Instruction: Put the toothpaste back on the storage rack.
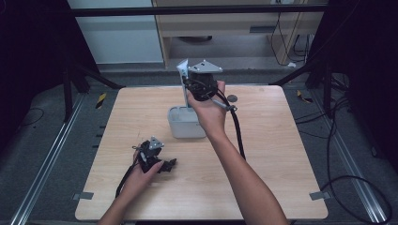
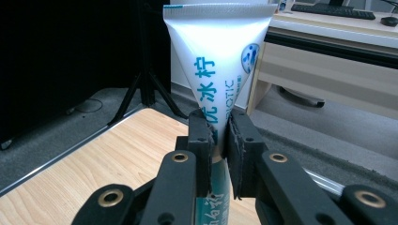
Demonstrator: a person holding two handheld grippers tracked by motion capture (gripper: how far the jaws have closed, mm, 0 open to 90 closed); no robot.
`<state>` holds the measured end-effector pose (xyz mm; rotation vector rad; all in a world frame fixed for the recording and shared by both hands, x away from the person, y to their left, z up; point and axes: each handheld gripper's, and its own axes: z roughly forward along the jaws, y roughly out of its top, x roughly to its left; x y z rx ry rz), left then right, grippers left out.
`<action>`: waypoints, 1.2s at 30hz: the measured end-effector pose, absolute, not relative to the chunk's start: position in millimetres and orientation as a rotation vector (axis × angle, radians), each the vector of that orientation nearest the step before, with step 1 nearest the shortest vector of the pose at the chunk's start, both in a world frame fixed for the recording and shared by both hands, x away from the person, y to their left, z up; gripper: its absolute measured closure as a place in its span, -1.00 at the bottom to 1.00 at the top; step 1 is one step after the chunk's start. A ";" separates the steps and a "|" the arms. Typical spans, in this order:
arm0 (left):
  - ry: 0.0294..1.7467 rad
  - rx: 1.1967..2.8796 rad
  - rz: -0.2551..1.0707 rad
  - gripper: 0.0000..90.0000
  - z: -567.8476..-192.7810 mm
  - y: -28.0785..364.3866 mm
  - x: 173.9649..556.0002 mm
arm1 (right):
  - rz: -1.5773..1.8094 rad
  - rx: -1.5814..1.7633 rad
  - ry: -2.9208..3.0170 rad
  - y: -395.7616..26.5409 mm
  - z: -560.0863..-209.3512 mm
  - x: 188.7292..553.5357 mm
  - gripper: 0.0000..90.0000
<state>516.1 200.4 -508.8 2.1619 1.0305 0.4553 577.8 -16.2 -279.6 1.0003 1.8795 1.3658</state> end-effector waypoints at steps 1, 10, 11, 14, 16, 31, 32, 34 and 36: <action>1.030 2.162 0.455 -1.00 -508.8 200.4 516.1 | 1.365 1.001 1.880 -16.0 -280.1 577.8 0.79; 1.031 2.161 0.454 -1.00 -508.8 200.4 516.0 | 1.365 1.004 1.890 -14.3 -284.7 578.3 0.79; 1.031 2.161 0.454 -1.00 -508.8 200.4 516.0 | 1.365 1.004 1.890 -14.3 -284.7 578.3 0.79; 1.031 2.161 0.455 -1.00 -508.8 200.4 516.0 | 1.366 1.007 1.889 -13.9 -286.6 578.3 0.79; 1.031 2.161 0.455 -1.00 -508.8 200.4 516.1 | 1.367 1.010 1.891 -13.4 -288.0 578.6 0.79; 1.030 2.160 0.456 -1.00 -508.9 200.3 516.2 | 1.363 1.030 1.913 -9.6 -304.3 581.8 0.80; 1.030 2.160 0.456 -1.00 -509.0 200.3 516.2 | 1.364 1.037 1.915 -10.0 -308.1 582.6 0.79; 1.030 2.160 0.456 -1.00 -509.0 200.3 516.2 | 1.361 1.043 1.919 -9.8 -311.0 583.1 0.79; 1.030 2.160 0.456 -1.00 -508.9 200.3 516.2 | 1.359 1.042 1.919 -9.6 -312.5 583.3 0.79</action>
